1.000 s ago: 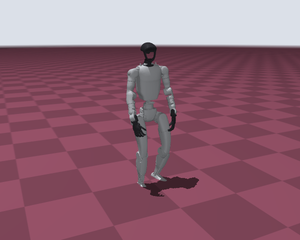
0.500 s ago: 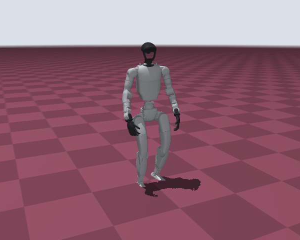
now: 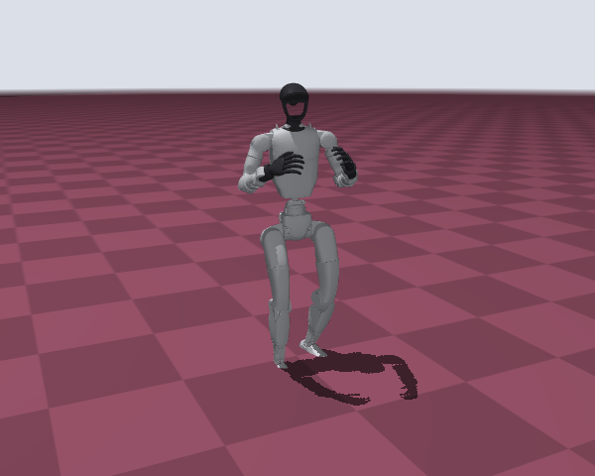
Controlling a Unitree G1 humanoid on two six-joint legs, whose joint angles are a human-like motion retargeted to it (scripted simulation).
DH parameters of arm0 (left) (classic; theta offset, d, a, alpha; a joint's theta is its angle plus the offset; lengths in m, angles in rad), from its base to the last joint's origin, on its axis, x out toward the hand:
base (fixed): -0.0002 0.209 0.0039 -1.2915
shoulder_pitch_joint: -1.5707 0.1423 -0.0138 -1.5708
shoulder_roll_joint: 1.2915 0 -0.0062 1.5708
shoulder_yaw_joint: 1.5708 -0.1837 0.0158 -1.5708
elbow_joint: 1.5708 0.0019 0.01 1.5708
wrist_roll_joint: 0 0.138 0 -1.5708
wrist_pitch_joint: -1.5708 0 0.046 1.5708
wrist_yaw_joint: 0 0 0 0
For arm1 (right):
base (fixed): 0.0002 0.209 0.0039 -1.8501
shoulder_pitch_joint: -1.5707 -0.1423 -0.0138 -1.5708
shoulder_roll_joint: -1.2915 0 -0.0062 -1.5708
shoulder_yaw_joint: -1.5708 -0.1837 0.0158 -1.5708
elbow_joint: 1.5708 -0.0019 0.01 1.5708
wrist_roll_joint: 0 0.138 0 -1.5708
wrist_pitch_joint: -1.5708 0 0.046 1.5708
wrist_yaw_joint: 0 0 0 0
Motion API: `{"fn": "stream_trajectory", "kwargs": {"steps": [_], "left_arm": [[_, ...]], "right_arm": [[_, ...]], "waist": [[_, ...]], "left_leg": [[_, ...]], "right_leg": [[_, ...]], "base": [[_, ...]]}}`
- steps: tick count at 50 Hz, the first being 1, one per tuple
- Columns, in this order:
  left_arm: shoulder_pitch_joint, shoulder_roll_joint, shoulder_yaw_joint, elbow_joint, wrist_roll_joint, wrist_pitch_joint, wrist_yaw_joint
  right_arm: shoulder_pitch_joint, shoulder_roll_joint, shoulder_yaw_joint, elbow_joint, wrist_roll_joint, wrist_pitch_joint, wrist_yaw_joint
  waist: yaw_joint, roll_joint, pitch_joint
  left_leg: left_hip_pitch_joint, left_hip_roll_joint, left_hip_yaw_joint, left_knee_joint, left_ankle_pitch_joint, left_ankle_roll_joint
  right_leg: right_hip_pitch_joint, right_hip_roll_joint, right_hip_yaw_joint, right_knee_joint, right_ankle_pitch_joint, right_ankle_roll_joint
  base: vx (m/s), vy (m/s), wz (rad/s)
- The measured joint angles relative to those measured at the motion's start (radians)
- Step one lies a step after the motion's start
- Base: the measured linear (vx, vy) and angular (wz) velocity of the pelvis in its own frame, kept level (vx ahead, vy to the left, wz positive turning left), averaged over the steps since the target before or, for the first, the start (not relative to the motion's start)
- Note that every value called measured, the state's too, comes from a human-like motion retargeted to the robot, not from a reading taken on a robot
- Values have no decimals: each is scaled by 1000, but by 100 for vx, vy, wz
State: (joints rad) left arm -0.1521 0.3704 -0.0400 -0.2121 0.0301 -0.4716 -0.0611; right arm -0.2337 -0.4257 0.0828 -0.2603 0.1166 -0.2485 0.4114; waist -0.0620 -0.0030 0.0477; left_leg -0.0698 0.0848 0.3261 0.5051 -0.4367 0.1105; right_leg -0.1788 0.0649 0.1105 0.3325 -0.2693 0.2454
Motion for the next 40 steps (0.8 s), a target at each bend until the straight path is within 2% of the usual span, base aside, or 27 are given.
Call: {"fn": "stream_trajectory", "kwargs": {"steps": [10,23,40], "left_arm": [[-50,-28,11,-162,1,-4,-42],[-60,-47,21,-192,-28,-7,-70],[-32,-26,17,-229,-98,-23,-85]], "right_arm": [[-158,33,-77,-302,39,21,49],[-168,69,-83,-341,136,54,136],[-192,53,-77,-377,209,31,115]], "waist": [[3,13,-4],[5,18,8],[0,14,18]], "left_leg": [[1,28,19,39,-18,-3],[18,44,36,43,-30,-5],[34,65,49,50,-50,-13]], "right_leg": [[19,22,14,-28,24,10],[46,37,24,-65,43,16],[76,63,38,-111,65,16]], "base": [[0,0,-8],[0,0,0],[0,0,0]]}}
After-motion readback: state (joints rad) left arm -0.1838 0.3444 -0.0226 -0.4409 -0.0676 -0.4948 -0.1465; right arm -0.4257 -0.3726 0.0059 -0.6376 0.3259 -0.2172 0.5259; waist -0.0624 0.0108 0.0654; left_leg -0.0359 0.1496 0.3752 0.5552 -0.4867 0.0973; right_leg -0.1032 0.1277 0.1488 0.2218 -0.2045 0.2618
